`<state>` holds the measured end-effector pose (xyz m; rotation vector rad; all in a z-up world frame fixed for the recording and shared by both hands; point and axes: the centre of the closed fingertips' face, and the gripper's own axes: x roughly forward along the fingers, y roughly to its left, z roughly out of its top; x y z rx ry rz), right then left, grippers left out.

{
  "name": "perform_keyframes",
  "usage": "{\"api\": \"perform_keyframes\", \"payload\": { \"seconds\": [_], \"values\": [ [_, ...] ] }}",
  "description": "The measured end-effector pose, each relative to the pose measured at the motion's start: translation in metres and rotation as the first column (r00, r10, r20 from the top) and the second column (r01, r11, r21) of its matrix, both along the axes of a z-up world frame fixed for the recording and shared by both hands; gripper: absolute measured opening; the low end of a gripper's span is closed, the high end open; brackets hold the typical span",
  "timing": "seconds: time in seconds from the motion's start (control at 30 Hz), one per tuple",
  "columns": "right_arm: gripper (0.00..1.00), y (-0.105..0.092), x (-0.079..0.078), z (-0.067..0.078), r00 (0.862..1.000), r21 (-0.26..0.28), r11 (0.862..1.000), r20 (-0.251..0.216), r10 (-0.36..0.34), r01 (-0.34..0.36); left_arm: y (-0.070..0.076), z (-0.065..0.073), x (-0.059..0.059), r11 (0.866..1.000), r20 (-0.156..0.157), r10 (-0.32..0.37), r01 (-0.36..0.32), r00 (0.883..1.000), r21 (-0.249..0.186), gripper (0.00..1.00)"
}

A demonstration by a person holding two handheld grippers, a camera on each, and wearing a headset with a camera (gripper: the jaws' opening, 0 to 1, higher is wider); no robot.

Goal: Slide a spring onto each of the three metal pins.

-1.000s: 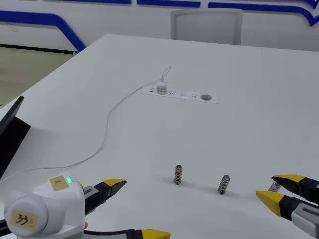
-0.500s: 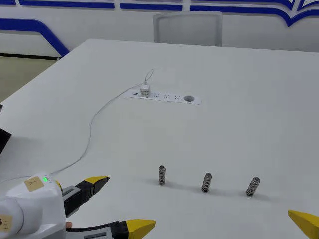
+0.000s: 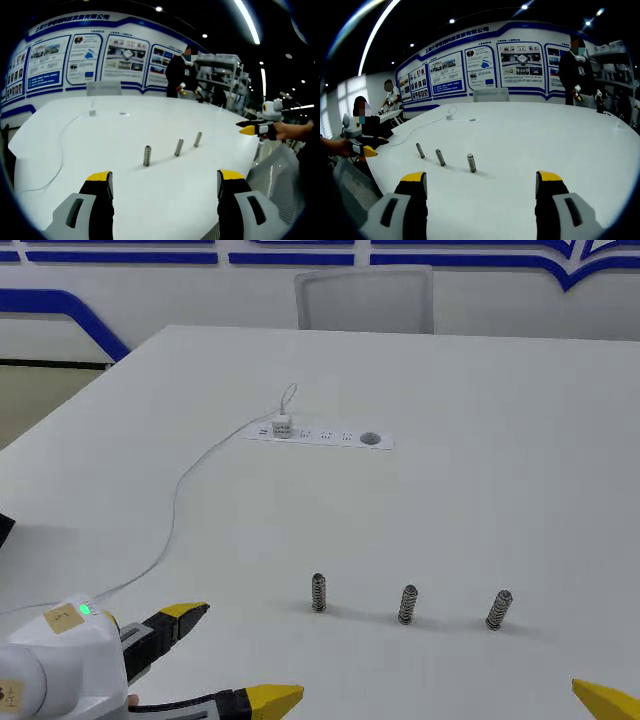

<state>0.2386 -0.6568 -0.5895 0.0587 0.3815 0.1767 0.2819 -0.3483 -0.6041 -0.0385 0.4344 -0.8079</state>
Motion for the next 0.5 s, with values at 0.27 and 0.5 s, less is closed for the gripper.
{"api": "perform_keyframes", "payload": {
  "seconds": [0.27, 0.5],
  "values": [
    [0.99, 0.0048, -0.0018, -0.0071, 1.0, 0.014, 1.0, -0.005, -0.018, 0.018, -0.0016, -0.0029, -0.0022, 1.0, -0.014, -0.012, 0.012, 1.0, 0.006, 0.87],
    [0.98, 0.0057, -0.0014, -0.0079, 1.0, 0.031, 0.999, -0.006, -0.017, 0.017, -0.001, -0.0043, -0.0021, 1.0, -0.02, -0.011, 0.011, 1.0, 0.008, 0.86]
  ]
}}
